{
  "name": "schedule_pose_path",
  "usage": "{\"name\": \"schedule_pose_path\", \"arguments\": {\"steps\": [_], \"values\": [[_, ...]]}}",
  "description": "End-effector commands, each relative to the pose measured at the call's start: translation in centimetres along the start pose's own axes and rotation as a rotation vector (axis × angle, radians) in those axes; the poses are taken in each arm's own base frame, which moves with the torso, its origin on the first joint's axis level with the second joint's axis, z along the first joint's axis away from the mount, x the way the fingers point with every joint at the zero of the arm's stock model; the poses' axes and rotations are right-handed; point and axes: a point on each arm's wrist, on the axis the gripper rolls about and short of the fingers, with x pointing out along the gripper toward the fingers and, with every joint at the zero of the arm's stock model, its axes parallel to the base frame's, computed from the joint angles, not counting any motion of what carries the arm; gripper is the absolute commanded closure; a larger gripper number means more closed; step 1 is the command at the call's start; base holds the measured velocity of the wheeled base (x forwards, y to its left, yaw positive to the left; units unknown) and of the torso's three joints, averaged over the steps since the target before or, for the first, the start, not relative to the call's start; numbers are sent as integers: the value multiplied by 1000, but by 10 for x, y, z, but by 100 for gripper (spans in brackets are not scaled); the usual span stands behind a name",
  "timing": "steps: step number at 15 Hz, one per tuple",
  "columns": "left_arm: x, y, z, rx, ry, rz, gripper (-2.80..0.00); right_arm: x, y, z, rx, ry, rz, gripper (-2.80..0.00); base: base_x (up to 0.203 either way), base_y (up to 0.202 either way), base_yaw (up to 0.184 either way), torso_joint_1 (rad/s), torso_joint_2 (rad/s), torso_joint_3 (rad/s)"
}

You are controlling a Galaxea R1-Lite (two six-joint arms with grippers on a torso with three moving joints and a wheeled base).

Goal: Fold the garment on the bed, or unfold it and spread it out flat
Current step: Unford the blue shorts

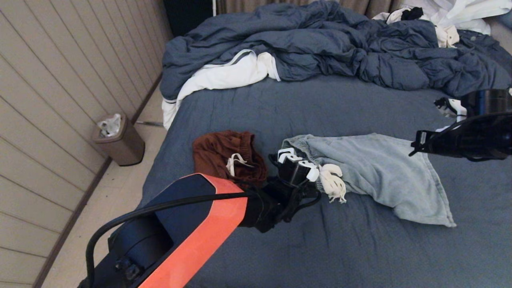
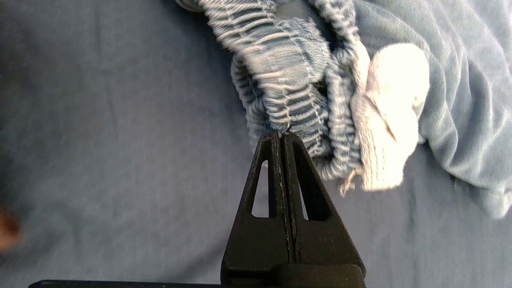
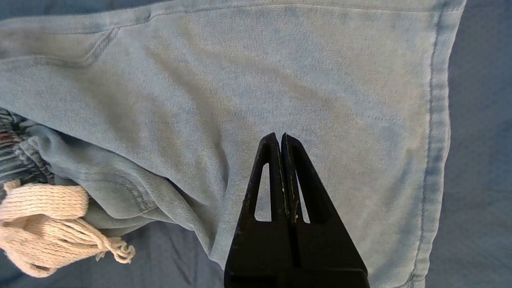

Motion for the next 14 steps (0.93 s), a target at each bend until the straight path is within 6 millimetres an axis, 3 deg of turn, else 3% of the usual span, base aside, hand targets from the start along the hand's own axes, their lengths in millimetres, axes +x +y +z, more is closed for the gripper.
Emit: {"name": "schedule_pose_path", "arguments": {"steps": [1,5,10,12,14], "values": [[-19,1,5,5,26,11,0,1,4,-2,-3,6,11,0,0,0,0,0,0,0],[-42,16,-6,18,39,15,0,4,17,-3,-15,12,36,0,0,0,0,0,0,0],[-64,25,8,0,3,11,0,6,38,-5,-33,27,83,0,0,0,0,0,0,0],[-79,33,26,-19,-21,22,0,12,62,-9,-61,42,123,0,0,0,0,0,0,0],[-107,43,45,-34,-44,41,0,17,103,-12,-112,46,161,0,0,0,0,0,0,0]]}}
